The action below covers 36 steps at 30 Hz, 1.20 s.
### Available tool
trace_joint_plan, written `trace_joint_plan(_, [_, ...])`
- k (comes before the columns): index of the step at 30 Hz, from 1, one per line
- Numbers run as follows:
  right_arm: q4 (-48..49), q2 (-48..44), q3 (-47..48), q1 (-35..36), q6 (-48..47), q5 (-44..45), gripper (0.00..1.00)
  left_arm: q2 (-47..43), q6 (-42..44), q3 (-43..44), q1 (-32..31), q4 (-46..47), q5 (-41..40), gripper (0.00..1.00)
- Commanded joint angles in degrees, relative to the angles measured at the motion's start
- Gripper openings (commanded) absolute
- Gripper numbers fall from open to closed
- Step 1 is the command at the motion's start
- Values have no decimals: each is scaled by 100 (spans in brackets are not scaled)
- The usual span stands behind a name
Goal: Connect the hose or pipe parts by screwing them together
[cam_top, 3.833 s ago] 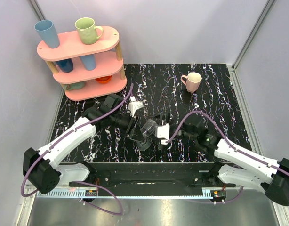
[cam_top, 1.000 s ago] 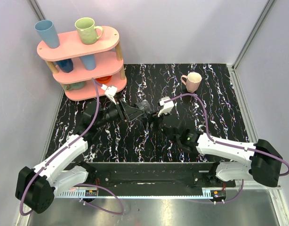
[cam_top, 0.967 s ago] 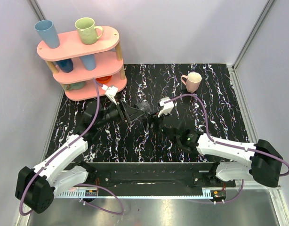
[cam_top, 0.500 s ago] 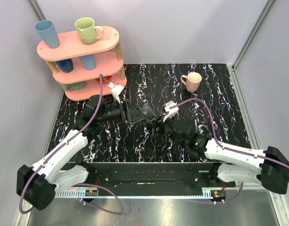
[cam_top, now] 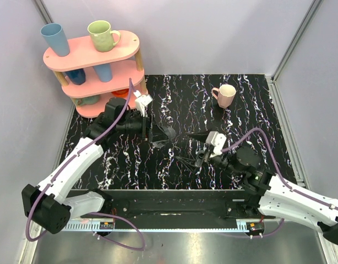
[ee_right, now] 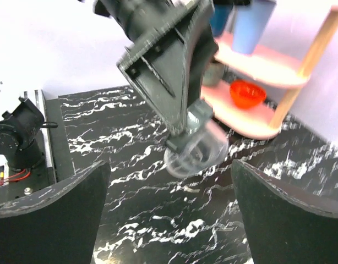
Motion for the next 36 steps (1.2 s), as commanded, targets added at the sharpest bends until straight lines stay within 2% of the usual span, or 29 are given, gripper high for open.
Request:
trace_joint_plan(1, [129, 95, 83, -16, -1714, -837, 100, 97, 435, 393, -7, -485, 607, 0])
trace_joint_plan(6, [-406, 719, 611, -16, -2628, -1128, 100, 229, 435, 446, -77, -661, 827, 0])
trace_joint_plan(9, [-337, 930, 699, -16, -2840, -1295, 100, 255, 426, 446, -94, -679, 1081, 0])
trace_joint_plan(14, [-319, 1203, 893, -16, -2920, -1585, 96, 211, 496, 437, -226, -679, 1363, 0])
trace_joint_plan(24, [-126, 1537, 980, -16, -2894, -1445, 92, 141, 593, 367, -306, -661, 1486, 0])
trace_joint_plan(29, [-161, 1555, 989, -16, -2885, -1550, 76, 150, 602, 393, -306, -661, 1548, 0])
trace_joint_plan(36, [-266, 1625, 1033, -8, -2955, -1673, 79, 220, 611, 367, -306, -705, 1609, 0])
